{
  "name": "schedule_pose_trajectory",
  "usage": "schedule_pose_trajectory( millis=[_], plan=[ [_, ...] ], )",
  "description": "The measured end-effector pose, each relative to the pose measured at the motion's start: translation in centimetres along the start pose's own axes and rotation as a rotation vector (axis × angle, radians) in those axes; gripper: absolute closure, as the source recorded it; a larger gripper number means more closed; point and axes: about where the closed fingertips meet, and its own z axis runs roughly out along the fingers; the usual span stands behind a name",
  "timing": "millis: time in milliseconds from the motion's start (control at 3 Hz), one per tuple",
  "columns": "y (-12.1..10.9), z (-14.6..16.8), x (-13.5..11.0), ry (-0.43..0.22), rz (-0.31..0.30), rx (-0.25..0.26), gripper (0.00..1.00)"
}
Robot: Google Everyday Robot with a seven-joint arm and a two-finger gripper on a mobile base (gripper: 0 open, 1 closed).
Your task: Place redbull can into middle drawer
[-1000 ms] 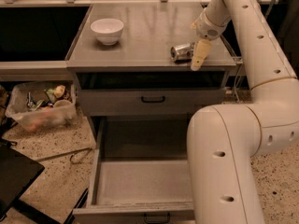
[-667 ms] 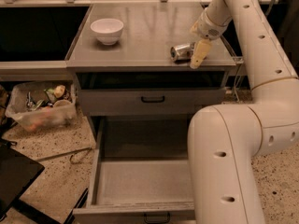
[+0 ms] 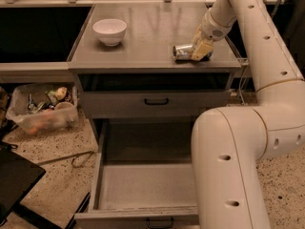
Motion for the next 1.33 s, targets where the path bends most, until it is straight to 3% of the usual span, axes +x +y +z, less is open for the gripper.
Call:
schedule_pose_trajectory(
  millis=[333, 667, 1000, 1333],
  plan=[
    [0.0, 0.0, 0.0, 0.000, 0.000, 0.000, 0.88],
    [-0.6, -0.1, -2.0, -0.056, 0.021, 0.026, 1.00],
    [-0.3, -0.9, -4.6, -0.160, 0.062, 0.043, 1.00],
    [0.6, -6.0, -6.4, -0.239, 0.088, 0.124, 1.00]
  ],
)
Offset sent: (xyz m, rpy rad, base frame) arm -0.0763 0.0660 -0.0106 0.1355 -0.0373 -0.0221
